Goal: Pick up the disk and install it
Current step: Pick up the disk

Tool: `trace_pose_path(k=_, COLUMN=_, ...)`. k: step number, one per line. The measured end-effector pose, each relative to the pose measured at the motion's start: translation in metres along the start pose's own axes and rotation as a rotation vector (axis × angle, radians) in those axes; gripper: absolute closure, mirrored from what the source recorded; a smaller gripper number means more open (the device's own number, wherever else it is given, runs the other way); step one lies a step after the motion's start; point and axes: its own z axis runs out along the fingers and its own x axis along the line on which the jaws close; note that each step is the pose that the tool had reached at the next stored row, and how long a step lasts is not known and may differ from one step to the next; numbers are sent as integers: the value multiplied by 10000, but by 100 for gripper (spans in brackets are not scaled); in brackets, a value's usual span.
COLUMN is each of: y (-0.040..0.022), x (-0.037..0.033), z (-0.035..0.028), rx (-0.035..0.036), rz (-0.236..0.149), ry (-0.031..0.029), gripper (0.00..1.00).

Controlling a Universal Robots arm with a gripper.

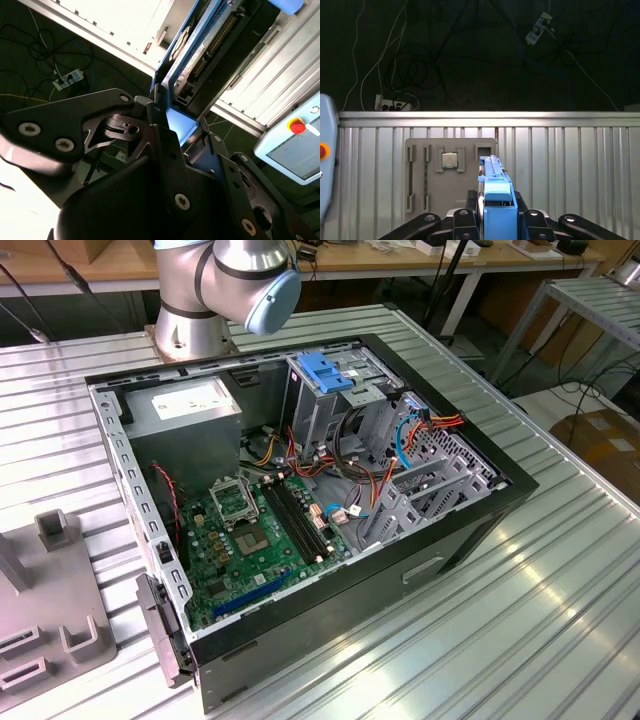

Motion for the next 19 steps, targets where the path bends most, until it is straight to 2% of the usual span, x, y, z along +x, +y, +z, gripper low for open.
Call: trace_pose_path(k=19, y=6, x=-1, z=-210, rx=-42, rz=0, ry=0, gripper=63)
